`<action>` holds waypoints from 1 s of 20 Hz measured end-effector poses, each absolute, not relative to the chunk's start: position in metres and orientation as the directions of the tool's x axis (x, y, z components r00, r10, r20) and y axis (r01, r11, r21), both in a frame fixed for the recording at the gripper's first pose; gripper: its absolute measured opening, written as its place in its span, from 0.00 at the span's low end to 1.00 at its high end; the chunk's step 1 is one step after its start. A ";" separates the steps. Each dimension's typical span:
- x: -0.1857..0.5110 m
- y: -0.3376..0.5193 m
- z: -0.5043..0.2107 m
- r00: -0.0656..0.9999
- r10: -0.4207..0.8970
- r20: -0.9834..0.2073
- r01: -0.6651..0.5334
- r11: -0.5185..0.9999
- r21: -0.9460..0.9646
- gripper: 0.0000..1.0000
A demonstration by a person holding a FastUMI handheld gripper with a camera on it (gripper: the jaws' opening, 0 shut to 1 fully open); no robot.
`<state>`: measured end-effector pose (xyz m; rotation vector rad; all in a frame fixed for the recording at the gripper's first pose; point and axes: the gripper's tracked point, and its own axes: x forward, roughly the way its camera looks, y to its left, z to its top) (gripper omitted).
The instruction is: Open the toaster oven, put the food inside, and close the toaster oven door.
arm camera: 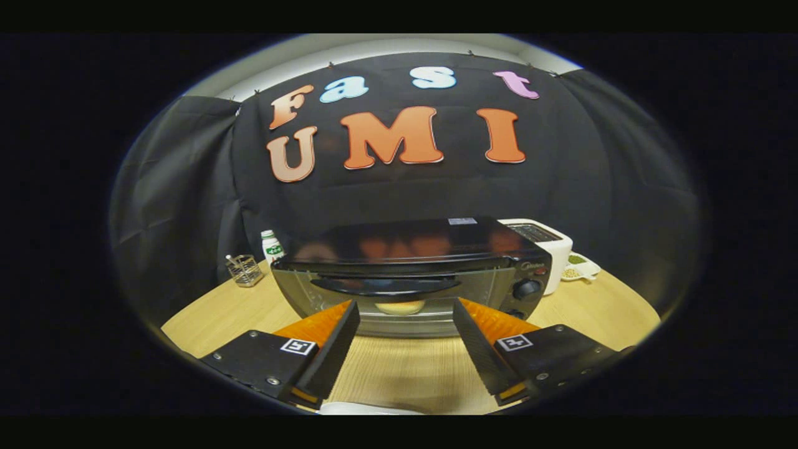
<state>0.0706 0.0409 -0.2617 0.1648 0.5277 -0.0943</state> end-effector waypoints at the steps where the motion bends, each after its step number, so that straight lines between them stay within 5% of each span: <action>1: 0.075 0.042 -0.260 0.862 -0.042 -0.505 0.129 0.982 0.139 0.90; 20: 0.027 0.039 -0.161 0.958 -0.018 -0.285 0.054 0.991 0.122 0.90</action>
